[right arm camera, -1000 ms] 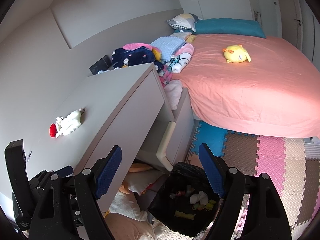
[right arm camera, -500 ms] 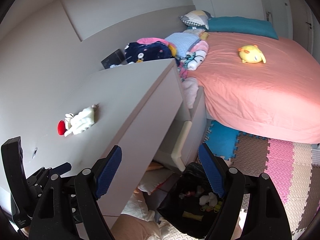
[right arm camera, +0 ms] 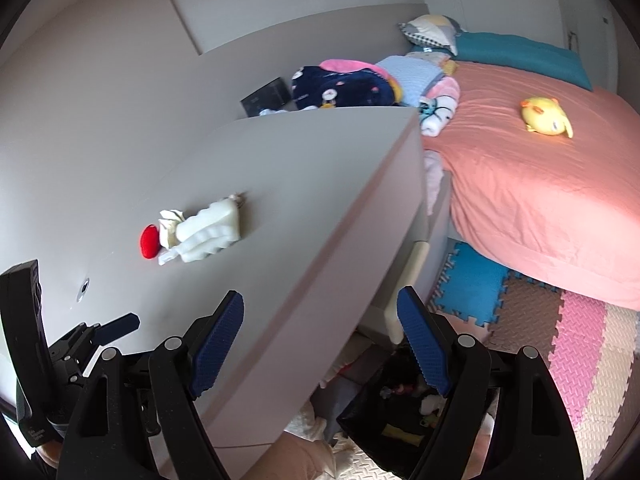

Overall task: Collect trash
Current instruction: 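Move both open tools back over the desk toward the red heart and foam, then grasp the red heart with the left tool while the right grasps the white foam, then carry the red heart and white foam with both tools toward the black bin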

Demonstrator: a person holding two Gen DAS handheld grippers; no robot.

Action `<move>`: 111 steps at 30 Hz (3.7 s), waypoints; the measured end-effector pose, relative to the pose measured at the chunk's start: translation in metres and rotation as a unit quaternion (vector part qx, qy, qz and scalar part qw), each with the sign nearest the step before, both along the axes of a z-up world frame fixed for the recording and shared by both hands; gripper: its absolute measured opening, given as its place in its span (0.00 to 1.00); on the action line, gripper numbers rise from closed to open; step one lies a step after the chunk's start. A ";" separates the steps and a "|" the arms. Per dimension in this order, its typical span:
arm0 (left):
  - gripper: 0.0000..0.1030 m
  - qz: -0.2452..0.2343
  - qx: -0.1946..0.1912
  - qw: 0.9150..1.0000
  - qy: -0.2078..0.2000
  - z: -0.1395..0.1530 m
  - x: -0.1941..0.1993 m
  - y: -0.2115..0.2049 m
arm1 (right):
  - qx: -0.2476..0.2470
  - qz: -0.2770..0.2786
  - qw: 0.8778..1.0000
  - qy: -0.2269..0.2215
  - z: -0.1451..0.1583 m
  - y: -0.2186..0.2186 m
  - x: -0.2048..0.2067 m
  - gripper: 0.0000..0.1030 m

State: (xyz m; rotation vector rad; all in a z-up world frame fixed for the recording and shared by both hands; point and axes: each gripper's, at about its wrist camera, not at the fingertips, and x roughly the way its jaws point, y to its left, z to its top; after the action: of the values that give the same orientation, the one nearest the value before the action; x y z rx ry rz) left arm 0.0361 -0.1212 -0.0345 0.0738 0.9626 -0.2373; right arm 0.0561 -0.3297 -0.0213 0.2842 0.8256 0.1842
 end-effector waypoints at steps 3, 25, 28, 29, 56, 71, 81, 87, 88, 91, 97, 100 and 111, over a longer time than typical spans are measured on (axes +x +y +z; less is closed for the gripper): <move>0.94 0.011 0.006 1.000 -0.005 0.003 0.004 0.015 | 0.001 0.013 1.000 0.002 -0.001 0.014 0.008 0.77; 0.94 0.051 0.035 0.998 -0.021 0.003 0.041 0.103 | 0.058 0.018 0.997 0.043 -0.002 0.102 0.056 0.77; 0.94 0.052 0.035 0.998 -0.027 0.003 0.049 0.114 | 0.076 0.002 0.996 0.055 -0.004 0.109 0.065 0.77; 0.94 0.051 0.034 0.998 -0.027 0.003 0.051 0.116 | 0.077 -0.002 0.995 0.057 -0.004 0.111 0.067 0.77; 0.64 -0.008 0.029 0.999 -0.021 -0.015 0.114 0.130 | 0.062 -0.128 0.985 0.098 -0.025 0.136 0.115 0.77; 0.46 -0.025 0.036 0.999 -0.031 -0.012 0.115 0.125 | 0.047 -0.062 0.992 0.103 -0.024 0.138 0.111 0.33; 0.46 -0.011 0.047 0.998 -0.029 -0.010 0.107 0.123 | 0.064 -0.032 0.993 0.094 -0.014 0.133 0.101 0.26; 0.46 -0.001 0.043 0.999 -0.025 -0.004 0.095 0.122 | 0.076 -0.006 0.994 0.083 -0.006 0.132 0.090 0.23; 0.46 0.001 0.041 0.999 -0.025 -0.002 0.091 0.123 | 0.078 -0.003 0.994 0.081 -0.005 0.131 0.088 0.22; 0.46 0.005 0.042 0.999 -0.028 0.002 0.083 0.122 | 0.083 0.004 0.994 0.074 -0.001 0.128 0.084 0.22; 0.46 0.012 0.037 0.999 -0.035 0.010 0.065 0.116 | 0.083 0.013 0.995 0.062 0.007 0.122 0.072 0.22; 0.46 0.014 0.035 0.999 -0.039 0.014 0.058 0.111 | 0.085 0.019 0.995 0.057 0.012 0.118 0.067 0.22; 0.46 0.001 0.030 0.998 -0.052 0.025 0.030 0.077 | 0.091 0.016 0.995 0.042 0.021 0.089 0.037 0.22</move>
State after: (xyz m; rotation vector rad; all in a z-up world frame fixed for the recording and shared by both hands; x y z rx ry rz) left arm 0.0665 -0.0444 -0.0094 0.1383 0.8667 -0.2005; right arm 0.0930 -0.2402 -0.0002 0.4520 0.8996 0.2802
